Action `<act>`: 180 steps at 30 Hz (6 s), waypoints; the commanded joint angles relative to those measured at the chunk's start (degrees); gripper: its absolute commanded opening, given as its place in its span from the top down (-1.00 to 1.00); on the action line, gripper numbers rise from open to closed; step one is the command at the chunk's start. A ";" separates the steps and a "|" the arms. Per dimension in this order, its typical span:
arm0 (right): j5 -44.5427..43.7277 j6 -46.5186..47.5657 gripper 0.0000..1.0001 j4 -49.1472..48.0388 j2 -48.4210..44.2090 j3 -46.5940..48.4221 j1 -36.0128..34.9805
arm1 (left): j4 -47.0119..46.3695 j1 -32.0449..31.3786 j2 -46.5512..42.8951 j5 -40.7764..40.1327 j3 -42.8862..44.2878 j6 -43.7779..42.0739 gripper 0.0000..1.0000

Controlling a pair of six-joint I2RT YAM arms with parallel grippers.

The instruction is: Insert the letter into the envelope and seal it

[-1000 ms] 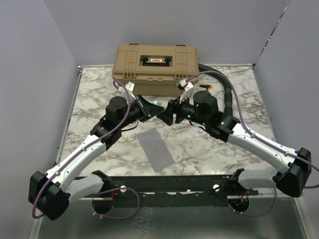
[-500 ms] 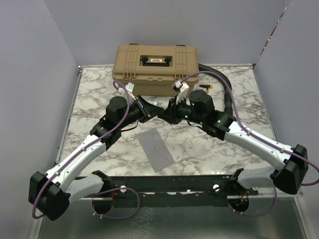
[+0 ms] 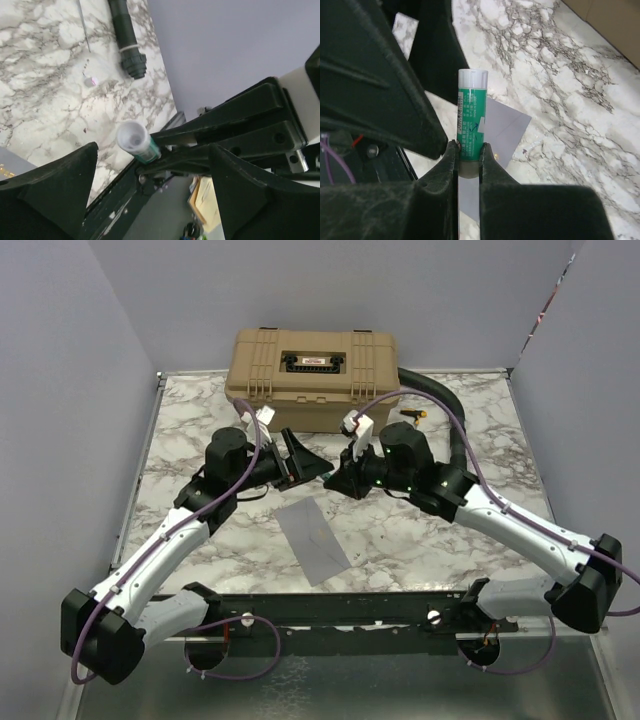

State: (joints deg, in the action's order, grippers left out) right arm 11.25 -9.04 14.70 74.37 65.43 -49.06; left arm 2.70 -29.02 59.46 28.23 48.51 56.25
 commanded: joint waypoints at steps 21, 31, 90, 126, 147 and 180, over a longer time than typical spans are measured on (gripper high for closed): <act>18.01 23.14 0.99 18.78 -3.72 4.56 -0.16 | 1.68 1.91 0.13 28.79 -4.28 -4.35 0.15; 22.90 25.51 0.99 21.31 -0.63 6.41 -0.16 | 1.62 1.83 0.92 28.81 -5.18 -5.29 0.09; -29.89 -25.32 -0.23 14.28 16.07 -12.89 20.21 | 2.85 2.03 -6.16 -6.68 -13.25 -12.45 1.00; -28.69 -19.30 0.34 11.49 20.21 -9.57 21.89 | 2.50 2.03 -5.32 -6.43 -13.88 -12.92 1.00; -10.23 -26.34 0.78 8.09 6.36 -12.30 22.34 | -4.85 2.03 -2.71 -2.35 -14.73 -8.50 1.00; 29.21 -37.12 0.75 -17.46 -3.23 -16.04 19.88 | -22.45 2.03 0.88 11.76 -13.70 0.86 1.00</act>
State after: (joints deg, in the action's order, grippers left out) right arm 38.52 -48.62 -5.65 69.67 47.24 -28.47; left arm -16.93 -27.11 60.01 38.20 34.20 56.60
